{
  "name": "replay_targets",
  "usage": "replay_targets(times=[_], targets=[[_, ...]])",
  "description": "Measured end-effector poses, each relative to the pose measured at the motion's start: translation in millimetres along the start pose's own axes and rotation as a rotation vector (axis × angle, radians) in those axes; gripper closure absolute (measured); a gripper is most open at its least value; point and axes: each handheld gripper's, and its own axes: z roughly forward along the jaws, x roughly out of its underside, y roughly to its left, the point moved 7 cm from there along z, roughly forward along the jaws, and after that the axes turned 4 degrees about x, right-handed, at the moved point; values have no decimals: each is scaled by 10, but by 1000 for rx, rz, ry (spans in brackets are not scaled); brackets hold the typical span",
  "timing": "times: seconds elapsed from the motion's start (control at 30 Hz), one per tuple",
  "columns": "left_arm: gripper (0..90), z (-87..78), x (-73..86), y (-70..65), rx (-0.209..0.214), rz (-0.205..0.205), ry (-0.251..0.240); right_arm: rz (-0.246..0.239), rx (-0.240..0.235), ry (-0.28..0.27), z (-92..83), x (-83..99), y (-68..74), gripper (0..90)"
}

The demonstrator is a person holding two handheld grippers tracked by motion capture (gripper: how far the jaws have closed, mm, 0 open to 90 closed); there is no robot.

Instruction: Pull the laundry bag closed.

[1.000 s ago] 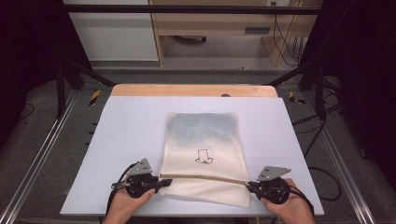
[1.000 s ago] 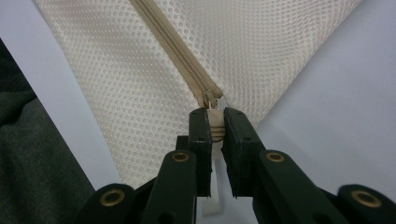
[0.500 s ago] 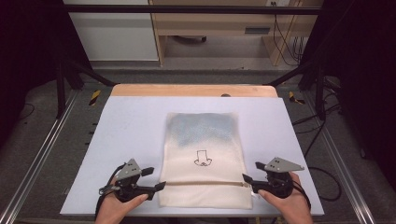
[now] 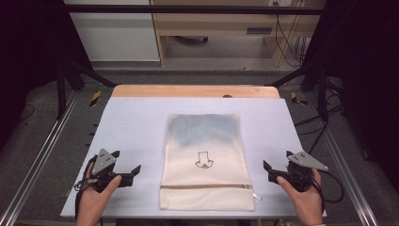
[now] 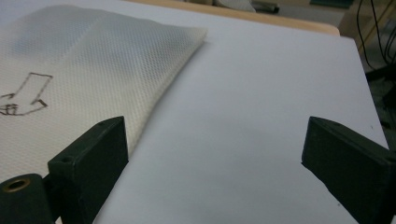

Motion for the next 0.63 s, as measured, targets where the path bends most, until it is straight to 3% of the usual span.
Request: replay_targets(times=[0.07,0.17,0.3,0.37,0.47,0.53,0.63], targets=[[53,-32,41,64,-23,-17,-26,25,9,34,16,74,-74,77],[47,-38,143,154,-36,-40,-21,45,28,56,18,141,-143,82],[46,16,319,296,-59,-29,29,13,74,70,53,228,-196,102],[48,30,374,344,-55,-42,27,2,78,101,64,284,-194,104],[44,11,426,381,-101,-61,33,-14,69,112,69,324,-182,105],[43,-5,443,407,-124,-68,22,-15,76,107,75,329,-193,107],[40,0,455,412,-150,-127,-18,-21,86,91,86,322,-201,112]])
